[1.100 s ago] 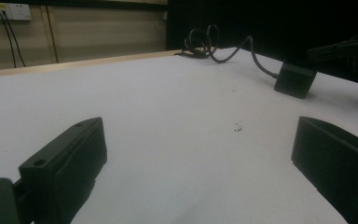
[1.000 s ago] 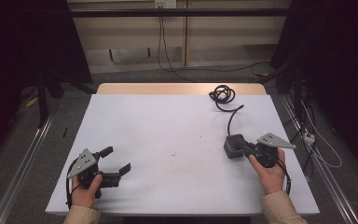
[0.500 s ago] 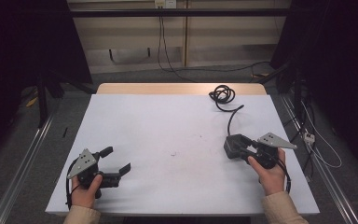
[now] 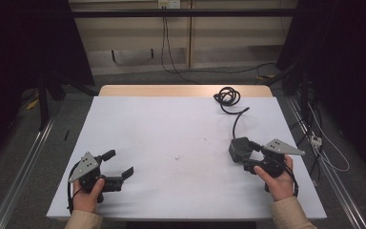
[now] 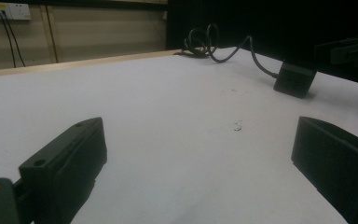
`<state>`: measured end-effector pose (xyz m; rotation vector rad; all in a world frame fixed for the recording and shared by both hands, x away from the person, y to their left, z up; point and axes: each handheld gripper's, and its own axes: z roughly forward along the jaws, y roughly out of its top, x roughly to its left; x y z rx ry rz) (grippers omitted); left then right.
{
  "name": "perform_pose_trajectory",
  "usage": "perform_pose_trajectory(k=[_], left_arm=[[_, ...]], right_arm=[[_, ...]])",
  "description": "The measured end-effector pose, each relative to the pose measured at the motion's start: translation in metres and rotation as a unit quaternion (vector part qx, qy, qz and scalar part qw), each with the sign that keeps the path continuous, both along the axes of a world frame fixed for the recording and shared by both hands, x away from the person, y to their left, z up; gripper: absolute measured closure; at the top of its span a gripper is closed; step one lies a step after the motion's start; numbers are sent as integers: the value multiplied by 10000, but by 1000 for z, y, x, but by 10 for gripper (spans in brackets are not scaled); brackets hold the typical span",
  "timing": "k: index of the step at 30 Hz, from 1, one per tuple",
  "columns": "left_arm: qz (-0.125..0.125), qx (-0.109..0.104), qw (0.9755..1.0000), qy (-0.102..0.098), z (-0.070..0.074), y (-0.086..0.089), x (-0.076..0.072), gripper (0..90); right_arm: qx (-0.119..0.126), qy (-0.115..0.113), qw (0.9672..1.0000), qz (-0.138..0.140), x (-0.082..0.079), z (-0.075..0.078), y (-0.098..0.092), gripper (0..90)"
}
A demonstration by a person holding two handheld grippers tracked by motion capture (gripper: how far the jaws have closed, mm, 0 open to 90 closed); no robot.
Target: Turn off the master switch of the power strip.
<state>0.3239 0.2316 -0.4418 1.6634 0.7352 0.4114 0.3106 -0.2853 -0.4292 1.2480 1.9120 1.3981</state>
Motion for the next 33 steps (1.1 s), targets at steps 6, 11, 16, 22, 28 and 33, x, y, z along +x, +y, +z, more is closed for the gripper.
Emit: perform_pose_trajectory(k=[6,11,16,22,28,33], left_arm=[[6,13,10000,-18,0,1,0,30],[5,12,10000,-18,1,1,0,30],[14,11,10000,-13,1,1,0,30],[12,3,10000,-12,1,1,0,30],[34,-17,10000,4,1,1,0,30],[39,-8,10000,-2,1,1,0,30]], right_arm=[[-52,-14,9999,115,-6,-2,1,205],[-44,-42,9999,143,-10,-4,0,194],[-49,-85,9998,154,-11,-4,-1,190],[-104,-86,9997,198,-14,-7,1,183],[-116,-94,9996,252,-18,-7,1,179],[-98,-85,9995,273,-21,-10,1,162]])
